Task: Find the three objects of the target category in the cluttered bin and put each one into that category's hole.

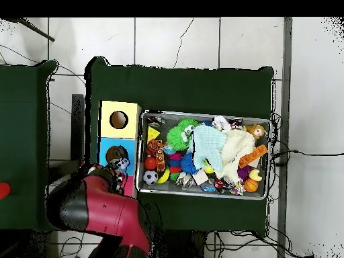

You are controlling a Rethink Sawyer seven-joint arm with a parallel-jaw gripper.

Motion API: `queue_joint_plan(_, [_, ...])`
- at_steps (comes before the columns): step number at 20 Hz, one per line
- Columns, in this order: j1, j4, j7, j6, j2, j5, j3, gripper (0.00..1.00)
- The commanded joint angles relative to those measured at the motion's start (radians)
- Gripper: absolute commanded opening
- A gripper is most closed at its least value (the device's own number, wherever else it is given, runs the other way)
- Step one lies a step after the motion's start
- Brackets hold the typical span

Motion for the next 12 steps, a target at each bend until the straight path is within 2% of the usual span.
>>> queue_joint_plan(1, [-0.002, 0.001, 0.294, 0.104, 0.03, 0.043, -0.004, 0.0])
queue_joint_plan(12, [-0.008, 0.0, 0.281, 0.107, 0.032, 0.05, 0.0, 0.0])
